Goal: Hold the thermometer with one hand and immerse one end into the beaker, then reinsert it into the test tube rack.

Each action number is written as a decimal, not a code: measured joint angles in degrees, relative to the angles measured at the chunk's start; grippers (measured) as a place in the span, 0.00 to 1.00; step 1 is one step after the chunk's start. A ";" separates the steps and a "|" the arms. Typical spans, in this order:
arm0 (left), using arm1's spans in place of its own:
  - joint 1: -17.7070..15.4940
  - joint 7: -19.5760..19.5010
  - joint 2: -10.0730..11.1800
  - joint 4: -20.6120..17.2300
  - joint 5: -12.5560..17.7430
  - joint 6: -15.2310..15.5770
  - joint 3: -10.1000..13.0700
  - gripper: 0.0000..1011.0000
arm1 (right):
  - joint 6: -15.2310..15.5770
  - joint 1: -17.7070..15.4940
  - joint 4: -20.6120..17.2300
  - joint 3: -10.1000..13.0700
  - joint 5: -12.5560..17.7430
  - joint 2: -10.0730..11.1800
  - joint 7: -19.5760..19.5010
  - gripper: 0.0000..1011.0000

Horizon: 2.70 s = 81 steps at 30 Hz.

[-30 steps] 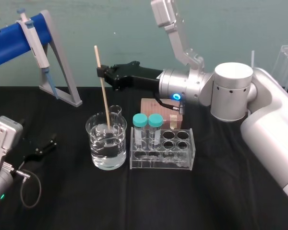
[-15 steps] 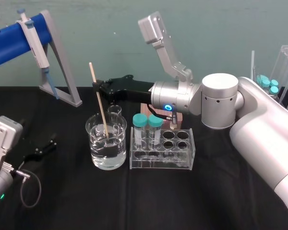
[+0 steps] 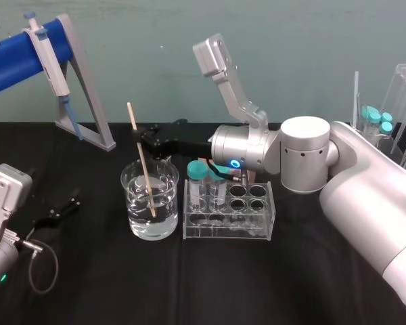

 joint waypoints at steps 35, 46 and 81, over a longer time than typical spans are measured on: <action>0.00 0.00 0.00 0.00 0.00 0.00 0.00 0.99 | -0.26 -0.40 0.36 -0.36 -0.43 0.19 -0.86 0.04; 0.00 0.00 0.00 0.00 0.00 0.00 0.00 0.99 | -0.21 -0.39 0.35 -0.36 -0.40 0.19 -0.79 0.04; 0.00 0.00 0.00 0.00 0.00 0.00 0.00 0.99 | -0.20 -0.38 0.35 -0.36 -0.41 0.19 -0.75 0.04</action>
